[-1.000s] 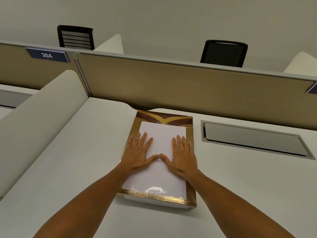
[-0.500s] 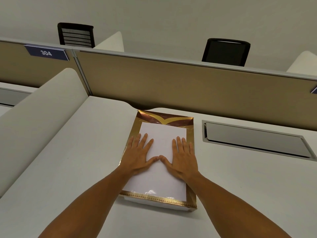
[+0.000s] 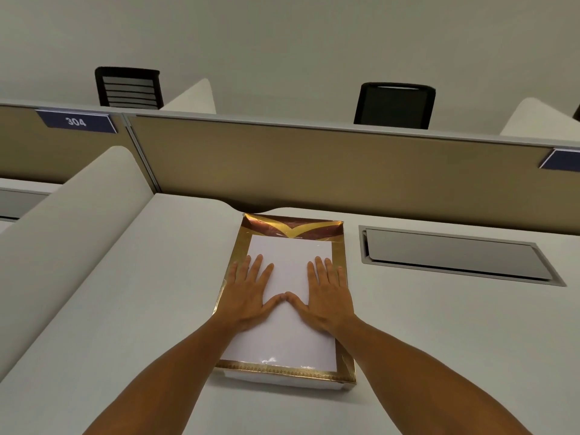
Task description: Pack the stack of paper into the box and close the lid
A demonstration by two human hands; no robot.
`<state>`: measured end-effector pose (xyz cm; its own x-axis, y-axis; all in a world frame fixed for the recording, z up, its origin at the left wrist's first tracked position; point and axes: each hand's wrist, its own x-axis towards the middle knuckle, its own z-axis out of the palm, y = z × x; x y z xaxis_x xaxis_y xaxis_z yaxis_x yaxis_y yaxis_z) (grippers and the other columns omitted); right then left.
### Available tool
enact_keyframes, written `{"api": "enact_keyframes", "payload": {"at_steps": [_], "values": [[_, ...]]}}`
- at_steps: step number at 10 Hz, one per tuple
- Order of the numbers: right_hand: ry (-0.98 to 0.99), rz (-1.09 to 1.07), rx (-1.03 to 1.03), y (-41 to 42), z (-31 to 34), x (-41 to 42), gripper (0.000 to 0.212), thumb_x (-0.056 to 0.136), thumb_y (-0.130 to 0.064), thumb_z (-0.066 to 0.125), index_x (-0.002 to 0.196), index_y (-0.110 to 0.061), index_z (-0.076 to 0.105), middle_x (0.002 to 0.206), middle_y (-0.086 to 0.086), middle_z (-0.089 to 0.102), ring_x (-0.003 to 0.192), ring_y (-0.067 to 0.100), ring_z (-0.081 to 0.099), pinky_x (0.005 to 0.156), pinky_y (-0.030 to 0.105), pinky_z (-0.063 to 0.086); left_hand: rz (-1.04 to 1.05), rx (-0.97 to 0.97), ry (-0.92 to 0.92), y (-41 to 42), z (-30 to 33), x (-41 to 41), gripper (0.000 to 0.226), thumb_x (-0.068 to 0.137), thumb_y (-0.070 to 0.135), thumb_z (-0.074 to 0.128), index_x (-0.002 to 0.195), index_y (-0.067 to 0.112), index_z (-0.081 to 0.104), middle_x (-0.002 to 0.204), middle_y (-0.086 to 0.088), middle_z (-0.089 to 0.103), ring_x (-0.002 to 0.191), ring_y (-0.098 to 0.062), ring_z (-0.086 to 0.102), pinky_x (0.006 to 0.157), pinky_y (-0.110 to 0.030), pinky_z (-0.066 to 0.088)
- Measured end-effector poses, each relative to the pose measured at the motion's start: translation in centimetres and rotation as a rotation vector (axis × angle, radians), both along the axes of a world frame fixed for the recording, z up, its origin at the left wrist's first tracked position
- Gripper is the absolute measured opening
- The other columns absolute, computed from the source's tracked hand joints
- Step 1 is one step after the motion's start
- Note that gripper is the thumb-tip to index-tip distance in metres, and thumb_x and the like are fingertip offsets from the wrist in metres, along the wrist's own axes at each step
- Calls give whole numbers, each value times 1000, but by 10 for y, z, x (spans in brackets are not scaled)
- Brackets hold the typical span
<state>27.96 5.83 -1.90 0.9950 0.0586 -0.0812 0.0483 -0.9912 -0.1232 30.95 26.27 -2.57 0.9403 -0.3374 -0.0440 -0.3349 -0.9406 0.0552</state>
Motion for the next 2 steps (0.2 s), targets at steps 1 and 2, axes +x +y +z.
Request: {"api": "enact_keyframes", "payload": {"at_steps": [1,2], "values": [[101,15,10,0,4,8,120,60,-88,-17,157,-20,-3,167,6,-9,153,31,-10,123,50,-6,24,6,80,-4,2,1,105,67,85,-13,154,30,6,165,-4,0,151,-33,1,122,-55,2],[62,23,-1,-4,29,-4,125,55,-90,-18,158,-20,-3,167,6,-9,153,32,-10,122,51,-5,46,21,1,-5,27,-16,114,59,86,-22,154,29,4,166,-4,-2,152,-32,-2,122,-54,0]]}}
